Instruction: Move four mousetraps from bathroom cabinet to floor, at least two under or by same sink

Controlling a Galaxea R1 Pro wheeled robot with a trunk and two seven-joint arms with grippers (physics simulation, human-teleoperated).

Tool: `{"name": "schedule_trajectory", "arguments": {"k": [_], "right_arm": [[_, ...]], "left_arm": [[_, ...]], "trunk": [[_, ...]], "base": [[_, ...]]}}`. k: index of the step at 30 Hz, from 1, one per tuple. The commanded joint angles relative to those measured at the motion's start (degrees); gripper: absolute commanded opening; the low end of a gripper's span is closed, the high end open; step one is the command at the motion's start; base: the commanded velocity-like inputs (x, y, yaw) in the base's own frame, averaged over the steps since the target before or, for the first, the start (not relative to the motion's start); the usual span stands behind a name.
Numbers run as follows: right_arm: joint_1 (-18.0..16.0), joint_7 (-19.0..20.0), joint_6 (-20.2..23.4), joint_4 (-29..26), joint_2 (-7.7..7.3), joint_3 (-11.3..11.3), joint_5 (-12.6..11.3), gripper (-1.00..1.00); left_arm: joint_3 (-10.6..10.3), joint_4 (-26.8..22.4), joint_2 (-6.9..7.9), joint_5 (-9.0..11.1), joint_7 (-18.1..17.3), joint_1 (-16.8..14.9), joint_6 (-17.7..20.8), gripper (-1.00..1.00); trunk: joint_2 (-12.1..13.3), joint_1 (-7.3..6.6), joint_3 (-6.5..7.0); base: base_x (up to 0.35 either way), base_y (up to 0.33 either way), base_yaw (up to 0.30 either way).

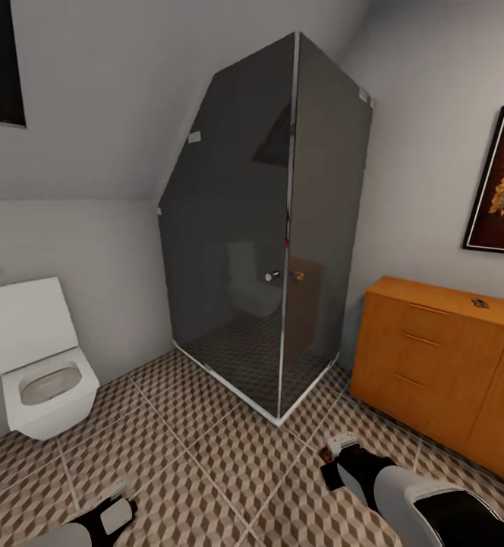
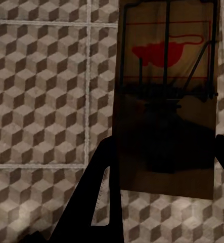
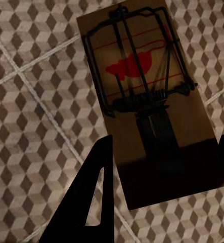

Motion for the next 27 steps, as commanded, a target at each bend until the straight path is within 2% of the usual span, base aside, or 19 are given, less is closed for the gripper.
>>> {"name": "schedule_trajectory", "arguments": {"k": [1,27], "right_arm": [[-0.1,0.0,0.1,0.1,0.02,0.1,0.6,-1.0],[-0.1,0.0,0.1,0.1,-0.02,0.1,0.6,-1.0]], "left_arm": [[0.4,0.0,-0.01,-0.2,0.1,0.0,-0.1,-1.0],[0.4,0.0,0.18,-0.2,0.1,0.0,0.1,-1.0]], "trunk": [[0.0,0.0,-0.03],[0.0,0.0,0.95]], "base": [[0.0,0.0,0.269],[0.0,0.0,0.269]]}}
